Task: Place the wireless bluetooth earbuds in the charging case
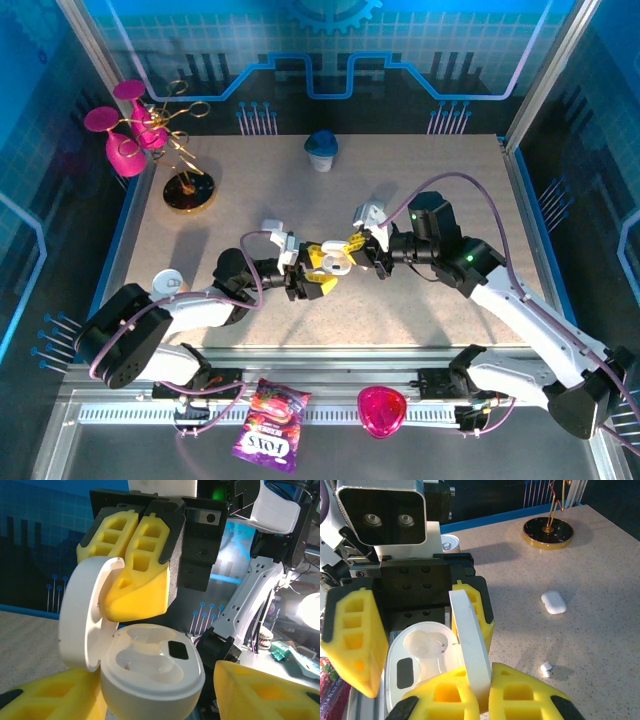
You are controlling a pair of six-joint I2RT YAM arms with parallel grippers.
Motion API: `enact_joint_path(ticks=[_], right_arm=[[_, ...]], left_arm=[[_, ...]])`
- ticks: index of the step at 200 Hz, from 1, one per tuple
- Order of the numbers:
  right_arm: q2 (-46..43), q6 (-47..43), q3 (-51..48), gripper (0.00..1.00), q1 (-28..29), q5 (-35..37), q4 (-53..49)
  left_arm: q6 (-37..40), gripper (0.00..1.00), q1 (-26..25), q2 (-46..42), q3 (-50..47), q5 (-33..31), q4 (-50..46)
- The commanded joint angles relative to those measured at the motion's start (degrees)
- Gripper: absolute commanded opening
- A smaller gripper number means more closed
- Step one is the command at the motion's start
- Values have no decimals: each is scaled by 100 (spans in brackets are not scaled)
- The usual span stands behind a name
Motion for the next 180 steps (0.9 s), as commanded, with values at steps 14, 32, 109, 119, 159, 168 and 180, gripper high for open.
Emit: enact_joint_path(ticks=[14,32,109,119,159,168,180], right_arm=[[-11,-77,130,2,77,99,46],[-15,-66,113,2,73,104,83],[69,-127,142,2,95,-17,13],[64,-120,143,2,95,-6,9],[52,-106,130,5,95,74,26],[45,-85,117,8,94,111,42],[12,-68,109,9,94,134,59]], left_arm=[[-9,58,3,69,180,45,144],[-33,58,-1,88,202,62,152],[-5,47,5,118,233,65,153],[-10,46,2,123,230,78,155],[12,39,6,124,212,75,155],[18,37,6,124,204,73,152],[36,36,7,133,199,79,156]])
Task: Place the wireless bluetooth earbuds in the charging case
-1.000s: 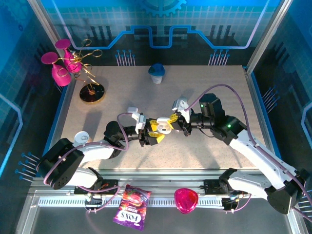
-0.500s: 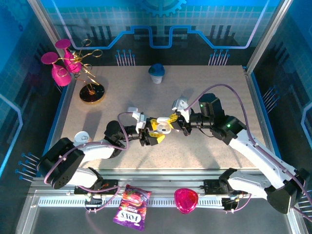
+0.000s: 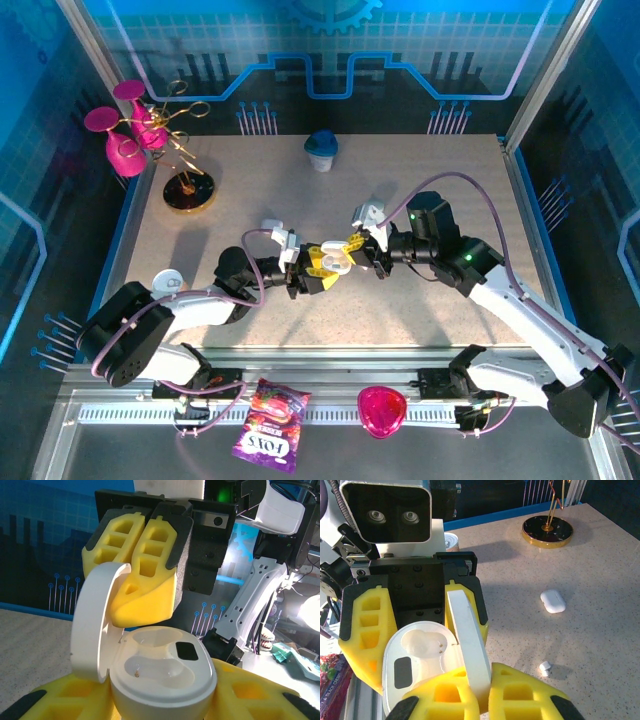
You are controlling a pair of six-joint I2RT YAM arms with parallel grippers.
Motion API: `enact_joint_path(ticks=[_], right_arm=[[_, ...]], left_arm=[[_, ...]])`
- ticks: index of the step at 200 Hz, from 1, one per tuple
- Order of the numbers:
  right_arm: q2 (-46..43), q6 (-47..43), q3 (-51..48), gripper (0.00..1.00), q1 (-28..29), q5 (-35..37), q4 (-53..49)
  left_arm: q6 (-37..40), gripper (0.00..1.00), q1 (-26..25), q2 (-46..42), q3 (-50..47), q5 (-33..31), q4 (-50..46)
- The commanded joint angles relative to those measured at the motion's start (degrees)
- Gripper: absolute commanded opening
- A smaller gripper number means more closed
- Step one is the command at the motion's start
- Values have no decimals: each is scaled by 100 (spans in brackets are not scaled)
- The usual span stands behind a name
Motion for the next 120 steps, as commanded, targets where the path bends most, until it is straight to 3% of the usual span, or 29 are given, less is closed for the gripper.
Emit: enact_joint_path(ticks=[1,23,60,97,120], right_arm=[[-32,-21,102,9,73,101,62],[-143,82,52,20,60,98,181],[-433,437,-134,55,-86,105,546],[-594,593,-225,70,-204,-15,619],[-747,836,-347,74,-335,-34,765]], left_arm=[[76,36,-2,52,120,82,163],[155,35,0,52,79,77,165],[467,34,8,-25,-46,102,164],[552,34,7,-23,-85,63,159],[629,34,30,4,-119,0,161]])
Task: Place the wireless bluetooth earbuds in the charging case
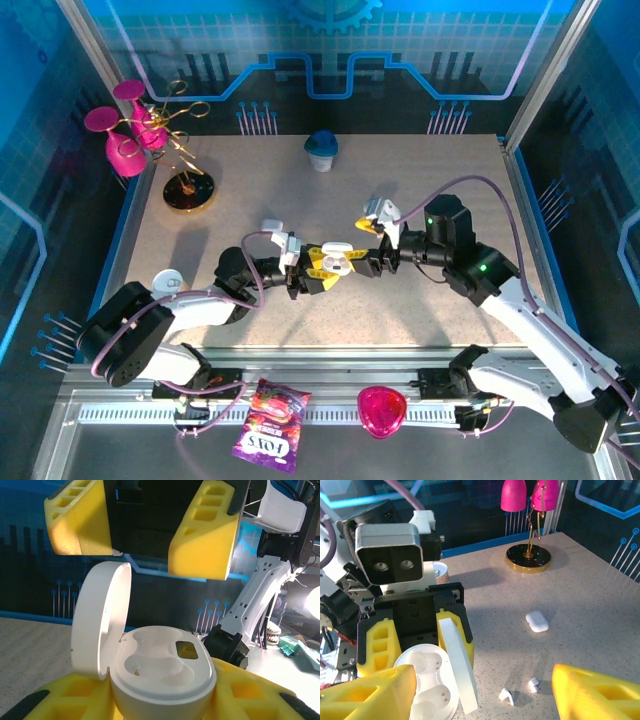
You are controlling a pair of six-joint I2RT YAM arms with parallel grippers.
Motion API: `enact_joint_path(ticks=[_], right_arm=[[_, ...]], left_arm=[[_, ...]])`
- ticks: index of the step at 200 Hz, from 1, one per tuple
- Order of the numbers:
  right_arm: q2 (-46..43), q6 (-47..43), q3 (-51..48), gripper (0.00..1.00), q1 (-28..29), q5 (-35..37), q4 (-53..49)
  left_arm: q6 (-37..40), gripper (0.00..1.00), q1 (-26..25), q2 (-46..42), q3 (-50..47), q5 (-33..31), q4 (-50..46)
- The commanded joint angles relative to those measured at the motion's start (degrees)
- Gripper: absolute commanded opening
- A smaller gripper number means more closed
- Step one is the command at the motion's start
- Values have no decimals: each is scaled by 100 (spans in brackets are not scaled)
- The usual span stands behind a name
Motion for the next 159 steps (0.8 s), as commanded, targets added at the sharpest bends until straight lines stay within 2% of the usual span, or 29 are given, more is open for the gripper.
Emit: enact_joint_path(ticks=[1,42,76,95,130,159], right_arm=[[-194,321,-157,74,-170,-115,276],[-713,1380,-874,75,-846,-222,1152],[-845,2347,-1488,74,-1498,364,1604],[-637,2628,-1655,74,-1751,702,1465],[88,2715,-1479,72,-1778,1509,762],[811,2920,-1327,70,-1768,1615,508]], left_arm=[[268,34,33,6,-118,-12,154],[304,34,224,-8,-254,-99,154],[197,34,332,-143,-314,-72,153],[145,34,348,-258,-346,-74,153],[57,33,346,-434,-394,-52,153],[48,33,352,-518,-421,-60,144]])
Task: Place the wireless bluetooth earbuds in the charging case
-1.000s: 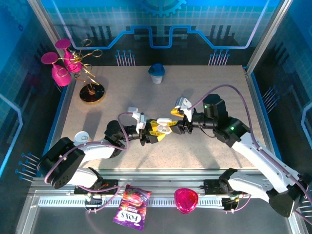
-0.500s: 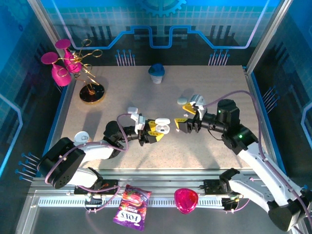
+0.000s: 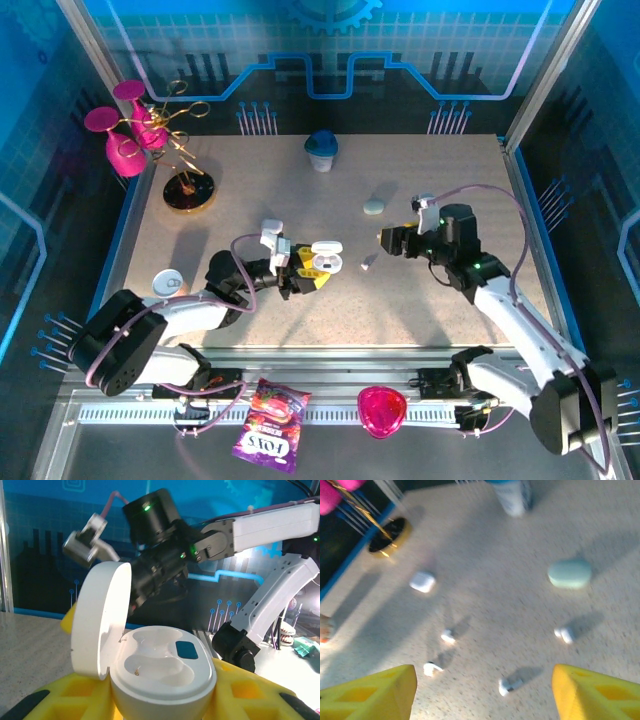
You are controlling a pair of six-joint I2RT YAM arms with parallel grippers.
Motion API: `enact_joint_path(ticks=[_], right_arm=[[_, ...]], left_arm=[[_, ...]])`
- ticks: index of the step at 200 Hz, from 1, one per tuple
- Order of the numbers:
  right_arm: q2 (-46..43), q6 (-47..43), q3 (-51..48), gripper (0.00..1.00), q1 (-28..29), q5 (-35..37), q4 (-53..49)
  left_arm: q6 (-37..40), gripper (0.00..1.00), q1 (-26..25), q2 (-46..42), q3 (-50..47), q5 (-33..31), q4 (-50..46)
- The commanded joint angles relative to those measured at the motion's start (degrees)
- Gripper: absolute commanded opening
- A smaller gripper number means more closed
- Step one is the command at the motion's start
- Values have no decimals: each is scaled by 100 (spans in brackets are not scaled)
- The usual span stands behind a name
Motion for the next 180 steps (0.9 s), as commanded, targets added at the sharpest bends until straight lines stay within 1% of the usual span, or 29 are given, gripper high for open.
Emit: enact_joint_path(ticks=[1,31,50,77,97,135,153,180], right_arm=[[438,328,220,70,-48,328,-347],[1086,358,317,66,51,268,-416],[1550,141,564,64,159,257,-672],[2180,-212,1044,63,416,379,-1029],[2610,-367,1412,61,681,416,-1161],[3496,-355,2010,52,1242,336,-1050],[3986,-345,2439,51,1547,351,-1106],[4702,-334,3155,49,1930,624,-1339]], left_arm=[[-29,33,53,-167,-74,-14,142],[-36,33,55,-202,-66,1,70],[-34,33,56,-227,-41,28,-21],[-8,33,60,-229,-3,36,-108],[-22,32,65,-220,-4,29,-100],[-112,32,65,-279,49,62,-75],[-104,32,68,-312,72,81,-113],[-60,32,63,-351,64,90,-176]])
